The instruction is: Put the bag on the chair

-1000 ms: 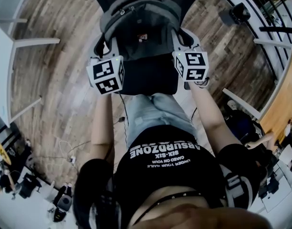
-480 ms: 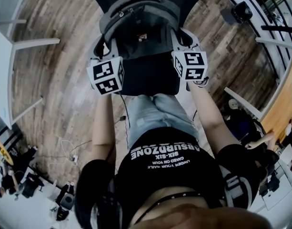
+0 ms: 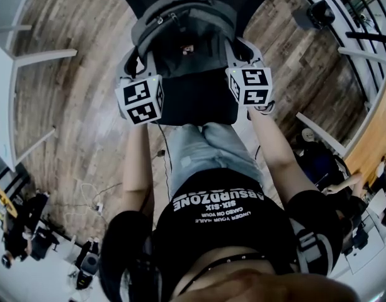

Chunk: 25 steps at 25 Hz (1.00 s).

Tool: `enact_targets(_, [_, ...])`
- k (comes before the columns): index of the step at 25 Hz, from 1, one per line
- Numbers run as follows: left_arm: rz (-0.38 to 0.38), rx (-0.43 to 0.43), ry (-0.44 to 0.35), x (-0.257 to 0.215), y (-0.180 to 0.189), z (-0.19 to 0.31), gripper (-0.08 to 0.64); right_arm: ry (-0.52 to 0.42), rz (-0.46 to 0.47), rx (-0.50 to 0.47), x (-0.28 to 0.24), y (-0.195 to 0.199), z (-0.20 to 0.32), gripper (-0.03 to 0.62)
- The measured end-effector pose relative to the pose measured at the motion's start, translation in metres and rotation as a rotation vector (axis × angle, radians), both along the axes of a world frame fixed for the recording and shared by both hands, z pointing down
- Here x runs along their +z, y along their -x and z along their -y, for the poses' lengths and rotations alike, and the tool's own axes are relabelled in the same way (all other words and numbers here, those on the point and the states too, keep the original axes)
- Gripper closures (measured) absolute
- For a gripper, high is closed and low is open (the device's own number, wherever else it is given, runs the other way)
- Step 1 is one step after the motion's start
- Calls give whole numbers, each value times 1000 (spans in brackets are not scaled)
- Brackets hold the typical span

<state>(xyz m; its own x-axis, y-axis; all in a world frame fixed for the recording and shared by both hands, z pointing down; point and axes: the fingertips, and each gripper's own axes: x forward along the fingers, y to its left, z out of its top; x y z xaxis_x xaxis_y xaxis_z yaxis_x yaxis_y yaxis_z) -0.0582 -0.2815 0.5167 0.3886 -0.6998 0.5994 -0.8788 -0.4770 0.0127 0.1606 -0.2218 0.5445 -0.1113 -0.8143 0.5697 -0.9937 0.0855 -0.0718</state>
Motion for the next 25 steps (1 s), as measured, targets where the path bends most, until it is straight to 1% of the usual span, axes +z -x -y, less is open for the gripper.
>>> enact_targets(8, [17, -5, 20, 18, -3, 4, 456, 36, 4, -9, 19, -3, 2, 531])
enact_targets(19, [38, -12, 47, 37, -5, 1, 456, 70, -14, -16, 37, -5, 2, 529])
enact_targets(25, [56, -19, 43, 48, -5, 3, 456, 84, -18, -28, 51, -6, 2, 529])
